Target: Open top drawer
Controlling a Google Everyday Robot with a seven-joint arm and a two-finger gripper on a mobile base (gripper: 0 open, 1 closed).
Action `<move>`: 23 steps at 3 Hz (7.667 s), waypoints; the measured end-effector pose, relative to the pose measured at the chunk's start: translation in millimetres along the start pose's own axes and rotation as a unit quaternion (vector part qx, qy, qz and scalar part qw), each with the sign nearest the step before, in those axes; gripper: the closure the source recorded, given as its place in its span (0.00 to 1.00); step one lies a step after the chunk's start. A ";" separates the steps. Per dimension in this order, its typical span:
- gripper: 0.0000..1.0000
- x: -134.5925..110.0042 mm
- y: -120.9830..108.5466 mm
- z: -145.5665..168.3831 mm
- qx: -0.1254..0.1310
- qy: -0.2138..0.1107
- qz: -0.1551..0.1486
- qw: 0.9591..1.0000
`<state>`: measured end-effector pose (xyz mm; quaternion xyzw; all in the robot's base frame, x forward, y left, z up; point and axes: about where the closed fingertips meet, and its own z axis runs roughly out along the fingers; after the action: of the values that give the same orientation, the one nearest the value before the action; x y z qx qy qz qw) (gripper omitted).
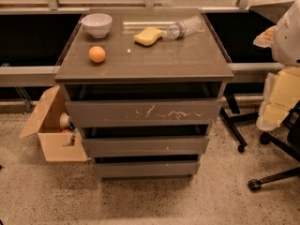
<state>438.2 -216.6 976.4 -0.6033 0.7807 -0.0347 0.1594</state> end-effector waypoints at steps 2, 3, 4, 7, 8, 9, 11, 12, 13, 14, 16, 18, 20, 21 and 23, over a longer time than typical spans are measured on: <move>0.00 -6.6 4.3 22.0 0.009 -0.016 -0.034 0.999; 0.00 -12.0 10.2 60.8 -0.002 -0.055 -0.065 0.996; 0.00 -22.0 12.4 104.3 -0.028 -0.101 -0.083 0.991; 0.00 -31.8 7.9 191.9 -0.059 -0.103 -0.121 0.986; 0.00 -29.8 -0.2 230.6 -0.069 -0.109 -0.135 0.982; 0.00 -32.3 -33.2 311.8 -0.079 -0.119 -0.139 0.980; 0.00 -30.0 -46.9 324.8 -0.038 -0.067 -0.156 0.985; 0.00 -24.1 -69.3 330.6 0.013 -0.034 -0.171 0.985; 0.00 -22.1 -86.6 336.9 0.043 -0.037 -0.180 0.982; 0.00 -20.6 -99.0 351.5 0.048 -0.056 -0.183 0.980; 0.18 -23.4 -104.4 386.6 0.024 -0.090 -0.182 0.979; 0.65 -35.8 -78.8 363.8 0.032 -0.108 -0.201 0.973; 0.95 -46.1 -60.0 332.5 0.034 -0.136 -0.212 0.967; 0.73 -46.1 -60.0 332.5 0.034 -0.136 -0.212 0.967; 0.26 -46.1 -59.9 332.5 0.033 -0.136 -0.212 0.967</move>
Offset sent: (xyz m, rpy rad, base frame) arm 0.0089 0.0212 -0.0511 0.0139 -0.0565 0.1501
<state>600.9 -142.9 685.9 -0.7486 0.6039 -0.0113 0.2734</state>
